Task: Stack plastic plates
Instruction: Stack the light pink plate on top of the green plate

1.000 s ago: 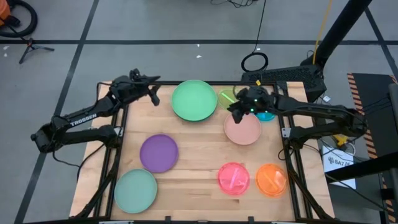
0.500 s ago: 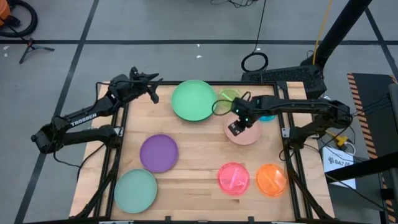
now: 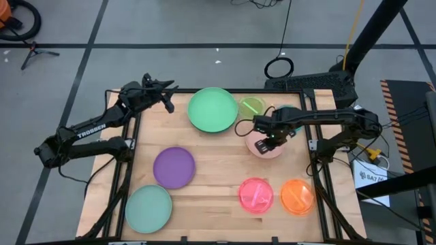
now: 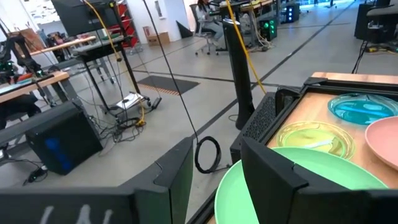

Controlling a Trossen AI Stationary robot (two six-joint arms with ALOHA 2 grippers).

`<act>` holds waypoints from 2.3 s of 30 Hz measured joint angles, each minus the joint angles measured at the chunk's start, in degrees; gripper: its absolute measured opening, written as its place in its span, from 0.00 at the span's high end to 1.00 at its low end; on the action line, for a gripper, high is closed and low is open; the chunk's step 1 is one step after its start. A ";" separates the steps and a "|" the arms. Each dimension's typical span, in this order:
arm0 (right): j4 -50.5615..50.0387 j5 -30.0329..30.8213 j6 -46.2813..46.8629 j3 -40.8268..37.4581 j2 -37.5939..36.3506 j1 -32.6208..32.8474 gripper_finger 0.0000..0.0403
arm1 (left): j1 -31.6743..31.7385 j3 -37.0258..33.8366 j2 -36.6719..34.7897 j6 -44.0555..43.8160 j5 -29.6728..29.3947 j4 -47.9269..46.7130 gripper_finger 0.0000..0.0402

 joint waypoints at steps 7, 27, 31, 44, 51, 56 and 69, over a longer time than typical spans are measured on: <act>4.63 -1.71 5.13 0.00 0.00 0.00 0.72 | 0.00 0.00 0.00 0.33 -0.02 -1.26 0.64; 19.86 -4.57 -4.20 0.00 11.60 4.39 0.72 | 0.00 0.00 0.00 0.76 -0.02 -0.84 0.64; 19.71 -4.60 -8.62 0.00 13.47 4.55 0.72 | 0.00 0.00 0.00 1.43 -0.02 -0.64 0.64; 17.62 -3.07 -15.65 0.00 9.54 7.54 0.72 | -3.20 0.00 0.02 -5.86 0.68 -10.97 0.64; 18.21 -2.85 -17.90 0.00 8.94 8.22 0.72 | -8.03 0.00 0.00 -12.13 0.70 -25.19 0.64; 19.15 -1.28 -19.10 0.00 8.96 8.26 0.72 | -14.24 0.00 0.02 -16.42 0.74 -36.99 0.64; 17.63 4.41 -16.00 -0.02 9.32 8.45 0.72 | -27.47 0.00 0.11 -18.27 -1.30 -41.50 0.64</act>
